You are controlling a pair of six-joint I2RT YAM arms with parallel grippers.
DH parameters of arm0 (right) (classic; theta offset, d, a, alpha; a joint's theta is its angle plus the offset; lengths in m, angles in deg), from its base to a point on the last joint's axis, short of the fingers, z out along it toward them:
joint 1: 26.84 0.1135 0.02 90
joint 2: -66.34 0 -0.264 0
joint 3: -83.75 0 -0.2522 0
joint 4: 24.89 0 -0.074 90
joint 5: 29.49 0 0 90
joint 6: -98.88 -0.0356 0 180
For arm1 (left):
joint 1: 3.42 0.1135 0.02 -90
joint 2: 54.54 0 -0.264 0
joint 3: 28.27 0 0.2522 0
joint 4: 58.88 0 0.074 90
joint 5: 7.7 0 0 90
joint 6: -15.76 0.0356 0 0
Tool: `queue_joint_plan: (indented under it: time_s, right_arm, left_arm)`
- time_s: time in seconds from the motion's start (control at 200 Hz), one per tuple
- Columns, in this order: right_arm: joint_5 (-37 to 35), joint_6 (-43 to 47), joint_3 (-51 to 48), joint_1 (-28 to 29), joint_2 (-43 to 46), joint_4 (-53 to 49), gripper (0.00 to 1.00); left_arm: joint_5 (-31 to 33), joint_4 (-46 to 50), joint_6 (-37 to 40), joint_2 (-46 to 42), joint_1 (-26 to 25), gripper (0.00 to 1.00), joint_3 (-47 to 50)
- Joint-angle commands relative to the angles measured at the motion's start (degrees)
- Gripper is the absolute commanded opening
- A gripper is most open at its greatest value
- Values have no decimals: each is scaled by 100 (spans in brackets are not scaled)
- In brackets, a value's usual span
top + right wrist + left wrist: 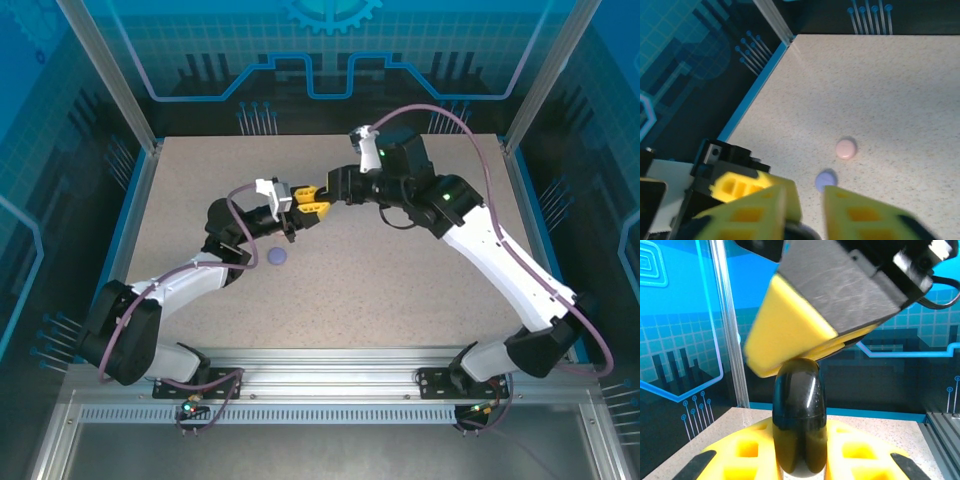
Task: Insert the wireless bluetooth earbuds into the charging case
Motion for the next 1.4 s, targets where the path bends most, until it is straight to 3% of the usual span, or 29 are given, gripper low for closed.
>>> queue_joint_plan:
  time_s: [0.0, 0.21, 0.48, 0.645, 0.875, 1.396]
  right_arm:
    - [-659, -321, -332, -93, 573, 242, 44]
    - [-1332, -546, -1302, -336, 1495, 294, 61]
    - [-1954, -881, -2918, -337, 2354, 311, 67]
    - [-2059, -1176, -3646, -328, 2627, 469, 67]
    - [-2263, -1285, -3879, -260, 2575, 434, 68]
    - [-2540, -1252, -3788, -246, 2575, 233, 69]
  left_arm:
    - [306, -256, -140, 4, 59, 0, -24]
    - [733, 395, -765, -39, -106, 0, 34]
    - [1648, 2734, -1259, 74, -665, 0, -343]
    - [2066, 3287, -2320, 610, -843, 0, -524]
    - [1839, 4147, -3034, 1560, -858, 0, -1185]
    - [1815, 5630, -2967, 2733, -851, 2, -1998]
